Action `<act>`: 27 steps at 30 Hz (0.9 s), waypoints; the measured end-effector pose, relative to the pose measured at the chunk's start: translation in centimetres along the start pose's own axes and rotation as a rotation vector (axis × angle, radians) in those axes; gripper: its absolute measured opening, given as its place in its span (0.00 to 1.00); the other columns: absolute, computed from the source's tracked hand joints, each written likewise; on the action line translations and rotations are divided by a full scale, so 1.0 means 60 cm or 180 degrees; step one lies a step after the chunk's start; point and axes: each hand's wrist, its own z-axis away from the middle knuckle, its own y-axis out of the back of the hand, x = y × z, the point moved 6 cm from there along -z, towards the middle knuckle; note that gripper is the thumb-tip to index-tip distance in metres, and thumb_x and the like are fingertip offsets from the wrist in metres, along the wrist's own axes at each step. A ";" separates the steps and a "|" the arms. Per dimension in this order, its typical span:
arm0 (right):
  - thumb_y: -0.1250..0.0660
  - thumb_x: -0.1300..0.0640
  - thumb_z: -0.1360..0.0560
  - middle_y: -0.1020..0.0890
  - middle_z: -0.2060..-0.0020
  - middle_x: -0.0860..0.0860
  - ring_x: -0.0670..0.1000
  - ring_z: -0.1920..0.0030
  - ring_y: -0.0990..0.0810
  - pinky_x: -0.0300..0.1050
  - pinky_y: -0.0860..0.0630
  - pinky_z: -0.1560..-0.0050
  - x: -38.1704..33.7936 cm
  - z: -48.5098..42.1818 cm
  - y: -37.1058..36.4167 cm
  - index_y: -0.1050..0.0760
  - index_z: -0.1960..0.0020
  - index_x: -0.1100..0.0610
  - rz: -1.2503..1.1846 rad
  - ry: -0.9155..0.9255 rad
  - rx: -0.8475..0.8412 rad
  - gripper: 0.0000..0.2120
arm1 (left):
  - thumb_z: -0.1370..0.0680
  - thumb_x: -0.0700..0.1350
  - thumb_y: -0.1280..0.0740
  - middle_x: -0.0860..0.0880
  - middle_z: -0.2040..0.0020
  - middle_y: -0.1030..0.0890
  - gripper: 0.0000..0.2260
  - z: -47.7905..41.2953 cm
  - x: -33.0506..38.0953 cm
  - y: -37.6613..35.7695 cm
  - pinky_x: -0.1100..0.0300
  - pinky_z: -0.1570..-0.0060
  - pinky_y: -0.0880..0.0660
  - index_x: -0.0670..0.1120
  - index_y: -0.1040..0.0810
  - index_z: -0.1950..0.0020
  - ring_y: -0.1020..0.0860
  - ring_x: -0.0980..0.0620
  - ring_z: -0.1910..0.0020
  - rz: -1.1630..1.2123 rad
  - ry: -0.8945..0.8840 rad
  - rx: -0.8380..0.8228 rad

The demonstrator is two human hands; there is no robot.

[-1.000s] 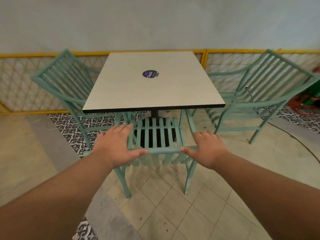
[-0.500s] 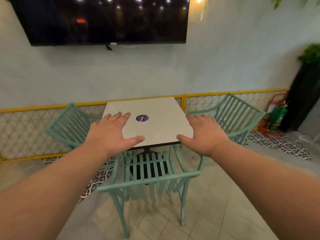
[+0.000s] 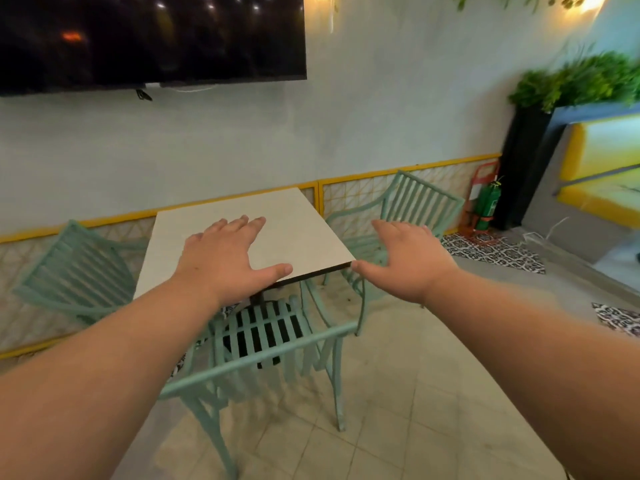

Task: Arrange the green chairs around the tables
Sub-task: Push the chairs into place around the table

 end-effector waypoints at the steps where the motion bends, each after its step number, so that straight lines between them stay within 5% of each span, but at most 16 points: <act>1: 0.47 0.24 0.29 0.30 0.25 0.55 0.58 0.25 0.34 0.60 0.39 0.24 0.028 0.008 -0.003 0.43 0.19 0.52 0.0014 -0.0084 -0.0030 0.47 | 0.38 0.85 0.53 0.53 0.17 0.43 0.52 -0.009 0.025 -0.013 0.40 0.25 0.42 0.61 0.48 0.18 0.43 0.46 0.20 0.0003 -0.0086 -0.0030; 16: 0.40 0.26 0.27 0.30 0.25 0.52 0.56 0.25 0.34 0.58 0.38 0.25 0.518 0.007 -0.009 0.43 0.19 0.50 -0.0050 -0.0809 -0.0135 0.45 | 0.36 0.85 0.53 0.52 0.20 0.36 0.51 -0.253 0.471 -0.183 0.42 0.29 0.35 0.60 0.44 0.19 0.38 0.47 0.22 0.0386 -0.0829 -0.0018; 27: 0.46 0.22 0.31 0.29 0.25 0.50 0.56 0.26 0.33 0.59 0.41 0.23 0.743 -0.181 -0.074 0.44 0.19 0.48 -0.0085 -0.0935 -0.0218 0.48 | 0.36 0.85 0.50 0.53 0.19 0.37 0.51 -0.527 0.622 -0.288 0.42 0.27 0.37 0.60 0.45 0.19 0.40 0.47 0.21 0.0554 -0.0967 -0.0191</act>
